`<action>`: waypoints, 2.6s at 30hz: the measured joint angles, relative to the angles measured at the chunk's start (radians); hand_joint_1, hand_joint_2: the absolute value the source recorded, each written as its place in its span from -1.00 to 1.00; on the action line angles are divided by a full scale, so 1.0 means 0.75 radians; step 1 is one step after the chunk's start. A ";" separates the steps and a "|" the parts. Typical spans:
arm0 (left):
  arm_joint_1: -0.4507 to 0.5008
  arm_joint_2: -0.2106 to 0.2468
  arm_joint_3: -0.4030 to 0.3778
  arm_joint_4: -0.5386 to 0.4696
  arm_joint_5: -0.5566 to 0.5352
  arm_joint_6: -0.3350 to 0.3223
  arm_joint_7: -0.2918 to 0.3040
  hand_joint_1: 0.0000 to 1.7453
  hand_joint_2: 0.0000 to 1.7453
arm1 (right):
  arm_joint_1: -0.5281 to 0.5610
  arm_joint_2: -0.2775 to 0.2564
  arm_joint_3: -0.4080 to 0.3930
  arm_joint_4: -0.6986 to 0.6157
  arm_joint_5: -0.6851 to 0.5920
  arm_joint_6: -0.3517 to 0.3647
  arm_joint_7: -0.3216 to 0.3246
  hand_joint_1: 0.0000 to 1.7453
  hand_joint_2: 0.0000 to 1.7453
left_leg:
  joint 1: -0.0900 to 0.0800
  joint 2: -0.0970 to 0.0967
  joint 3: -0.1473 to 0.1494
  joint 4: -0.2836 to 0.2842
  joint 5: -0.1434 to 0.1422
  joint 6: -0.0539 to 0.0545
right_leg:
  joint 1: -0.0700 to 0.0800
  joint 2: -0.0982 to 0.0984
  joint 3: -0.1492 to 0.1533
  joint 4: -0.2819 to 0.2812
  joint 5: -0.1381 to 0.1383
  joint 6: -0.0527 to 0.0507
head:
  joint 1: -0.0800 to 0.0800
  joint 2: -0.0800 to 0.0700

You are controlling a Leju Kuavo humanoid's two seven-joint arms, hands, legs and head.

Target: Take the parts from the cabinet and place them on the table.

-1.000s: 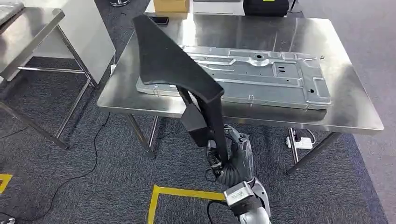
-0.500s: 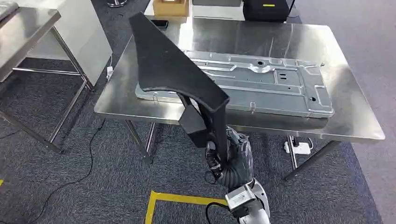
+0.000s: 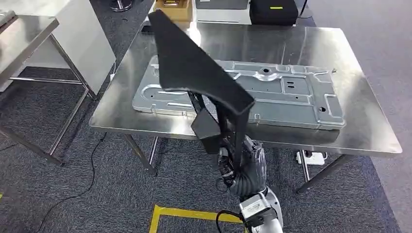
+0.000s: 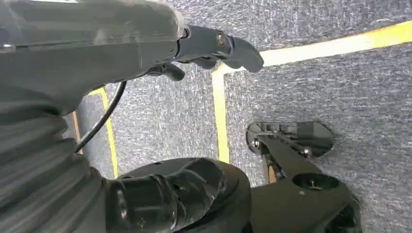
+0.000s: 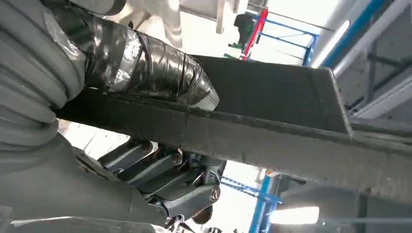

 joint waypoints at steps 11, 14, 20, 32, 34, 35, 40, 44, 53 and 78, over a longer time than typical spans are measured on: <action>0.005 0.000 0.006 0.000 -0.009 0.000 -0.001 -1.00 1.00 | -0.002 0.003 -0.008 0.003 0.109 -0.091 0.004 0.94 1.00 | -0.037 -0.002 -0.124 0.026 0.103 0.069 | 0.034 0.009 0.080 -0.001 -0.076 -0.017 | -0.002 0.000; 0.007 -0.002 0.007 0.000 -0.012 0.000 -0.002 -1.00 1.00 | -0.002 0.005 -0.010 0.010 0.151 -0.137 0.021 0.94 1.00 | -0.044 -0.004 -0.122 0.015 0.099 0.073 | 0.028 0.005 0.084 -0.014 -0.077 0.000 | -0.003 0.000; 0.006 -0.010 0.010 0.000 -0.018 -0.002 -0.004 -1.00 1.00 | -0.011 0.010 -0.019 0.033 0.183 -0.196 0.034 0.94 1.00 | -0.021 -0.002 -0.064 -0.022 0.084 0.088 | 0.006 0.000 -0.148 0.388 -0.225 0.044 | 0.000 0.000; -0.001 -0.013 0.014 -0.001 -0.029 -0.002 -0.004 -1.00 1.00 | -0.031 0.012 -0.037 0.046 0.225 -0.245 0.042 0.94 1.00 | -0.007 -0.008 -0.013 0.053 -0.036 0.006 | -0.008 -0.005 0.001 0.001 -0.002 -0.003 | -0.008 0.000; -0.002 -0.013 0.014 -0.001 -0.040 -0.003 -0.004 -1.00 1.00 | -0.047 0.014 -0.039 0.048 0.321 -0.321 0.043 0.94 1.00 | -0.007 -0.008 -0.148 0.280 -0.124 0.000 | -0.003 -0.007 0.010 0.001 -0.014 -0.014 | -0.011 0.000; -0.004 -0.013 0.015 -0.001 -0.043 -0.004 -0.004 -1.00 1.00 | -0.048 0.014 -0.041 0.051 0.419 -0.390 0.045 0.94 1.00 | -0.008 -0.008 -0.211 0.377 -0.149 -0.001 | 0.000 -0.007 0.016 0.001 -0.021 -0.016 | -0.011 0.000; -0.007 -0.013 0.015 -0.001 -0.066 -0.010 0.005 -1.00 1.00 | -0.047 0.059 -0.060 0.067 0.876 -0.563 0.044 0.94 1.00 | -0.014 -0.008 -0.160 0.088 0.142 0.033 | 0.011 0.005 0.095 0.000 -0.073 -0.015 | -0.011 0.000; -0.007 -0.015 0.015 -0.001 -0.082 -0.016 0.007 -1.00 1.00 | -0.029 0.122 -0.119 0.076 1.089 -0.572 -0.040 0.94 1.00 | -0.031 -0.010 -0.126 0.029 0.097 0.051 | 0.011 0.005 0.097 -0.011 -0.090 0.015 | -0.011 0.000; -0.006 -0.019 0.016 -0.001 -0.112 -0.027 -0.005 -1.00 1.00 | -0.002 0.216 -0.310 0.064 1.381 -0.574 -0.151 0.94 1.00 | -0.014 -0.017 -0.032 -0.014 0.053 0.079 | 0.003 -0.004 -0.155 0.334 -0.124 0.048 | -0.009 0.000; -0.032 -0.028 0.024 -0.001 -0.210 -0.067 -0.021 -1.00 1.00 | -0.265 0.104 -0.156 0.362 1.845 -0.575 0.766 0.94 1.00 | -0.008 -0.012 -0.120 0.006 0.106 0.066 | 0.007 -0.001 0.082 0.046 -0.135 0.036 | -0.011 0.000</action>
